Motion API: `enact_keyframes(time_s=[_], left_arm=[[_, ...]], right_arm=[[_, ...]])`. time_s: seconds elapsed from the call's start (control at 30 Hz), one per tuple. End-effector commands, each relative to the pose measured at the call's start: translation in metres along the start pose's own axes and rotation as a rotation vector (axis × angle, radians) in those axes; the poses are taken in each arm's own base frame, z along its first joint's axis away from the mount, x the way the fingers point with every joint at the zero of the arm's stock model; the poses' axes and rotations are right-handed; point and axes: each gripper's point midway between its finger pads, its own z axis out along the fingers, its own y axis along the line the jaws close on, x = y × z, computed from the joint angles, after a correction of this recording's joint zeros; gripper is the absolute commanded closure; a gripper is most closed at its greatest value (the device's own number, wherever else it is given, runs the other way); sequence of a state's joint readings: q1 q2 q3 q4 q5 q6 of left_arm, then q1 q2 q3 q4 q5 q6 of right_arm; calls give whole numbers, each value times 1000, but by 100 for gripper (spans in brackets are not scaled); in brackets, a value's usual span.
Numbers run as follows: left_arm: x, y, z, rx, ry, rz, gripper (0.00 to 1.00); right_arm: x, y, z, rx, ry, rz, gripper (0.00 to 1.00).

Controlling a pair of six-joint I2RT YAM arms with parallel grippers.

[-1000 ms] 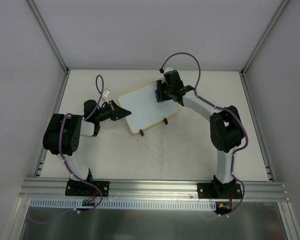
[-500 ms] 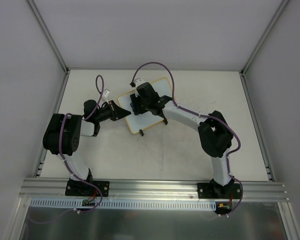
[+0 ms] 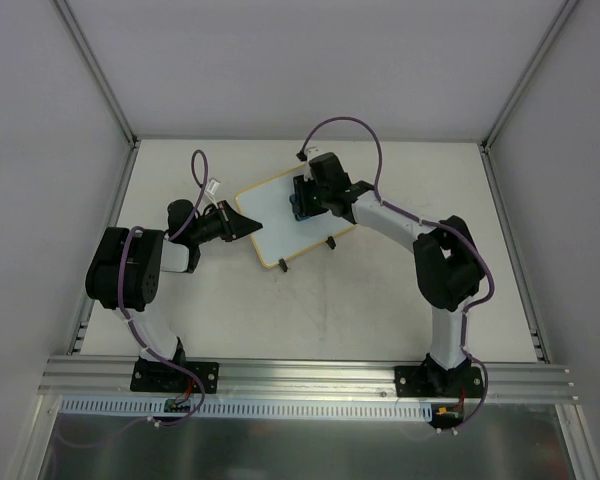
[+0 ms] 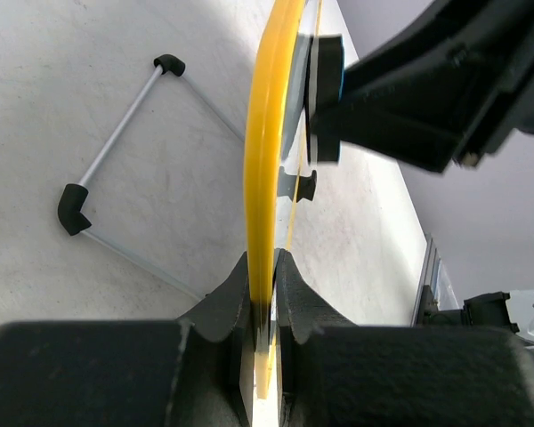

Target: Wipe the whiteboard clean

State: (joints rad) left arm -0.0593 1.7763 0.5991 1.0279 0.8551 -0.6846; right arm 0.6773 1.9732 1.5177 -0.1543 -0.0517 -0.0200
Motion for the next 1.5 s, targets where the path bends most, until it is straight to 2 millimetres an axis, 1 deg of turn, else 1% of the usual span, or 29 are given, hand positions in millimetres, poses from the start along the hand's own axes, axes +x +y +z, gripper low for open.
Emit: enact_keyframes(time_s=[0.0,0.13,0.2,0.23,0.27,0.3,0.37,0.43,0.5,0.53,0.6,0.63,0.67,0.7,0.77,0.8,0.9,0.93,0.97,1.03,1.07,1.13,1.17,1.27,1.3,1.33,1.4,1.43,1.47], left_arm=[[-9,39,-5,-171,-77,20,100],[-10,40,-4,-172,-78,18,100],[-11,40,-4,-173,-79,16,100],[-10,40,-4,-174,-79,11,100],[-11,40,-4,-173,-79,10,100],[-11,41,-5,-176,-81,8,100],[-12,41,-5,-176,-84,6,100],[-12,42,-5,-177,-85,4,100],[-12,42,-6,-177,-87,1,100],[-12,42,-6,-179,-87,-2,100],[-13,43,-6,-181,-89,-3,100],[-13,43,-6,-181,-89,-5,100],[-13,43,-6,-182,-90,-7,99],[-13,44,-6,-184,-91,-9,98],[-14,44,-7,-186,-95,-12,95],[-14,45,-7,-188,-95,-13,94],[-15,45,-7,-188,-98,-14,86],[-15,44,-7,-187,-99,-14,85],[-16,45,-7,-190,-101,-17,84],[-15,46,-7,-191,-99,-26,81],[-16,46,-7,-191,-101,-26,80],[-16,46,-7,-189,-102,-26,78],[-16,46,-8,-191,-103,-29,78],[-17,46,-8,-187,-108,-29,71],[-16,46,-9,-187,-106,-34,69],[-17,46,-9,-185,-109,-34,63],[-17,45,-9,-180,-110,-31,60],[-18,45,-9,-179,-111,-31,59],[-18,45,-9,-178,-110,-33,57]], right_arm=[[16,-64,-2,145,47,59,100],[19,-74,-9,166,48,53,100],[13,-72,-15,165,25,50,100],[16,-73,-18,176,25,47,100],[14,-71,-21,174,12,42,100],[6,-68,-29,173,-11,33,100],[4,-67,-37,180,-24,22,100],[-7,-60,-56,171,-66,15,100],[-5,-55,-67,172,-79,9,100],[-13,-50,-84,164,-114,6,100],[-2,-43,-97,163,-106,2,100],[-4,-39,-110,165,-124,2,100],[3,-33,-115,160,-116,7,100],[23,-34,-117,166,-69,6,100],[39,-30,-128,162,-57,7,100],[65,-33,-127,174,-7,40,100],[94,-27,-134,162,28,59,100],[115,-29,-133,168,68,63,100],[125,-24,-134,164,84,49,100],[146,-25,-136,181,127,44,98],[165,-26,-135,192,169,31,96],[186,-26,-134,196,216,43,95],[202,-30,-135,209,249,40,94],[222,-28,-137,217,284,37,88],[230,-31,-139,224,296,35,84],[232,-32,-140,229,293,34,71],[234,-34,-144,240,283,31,44],[234,-35,-144,240,280,28,35],[234,-36,-145,242,279,27,31]])
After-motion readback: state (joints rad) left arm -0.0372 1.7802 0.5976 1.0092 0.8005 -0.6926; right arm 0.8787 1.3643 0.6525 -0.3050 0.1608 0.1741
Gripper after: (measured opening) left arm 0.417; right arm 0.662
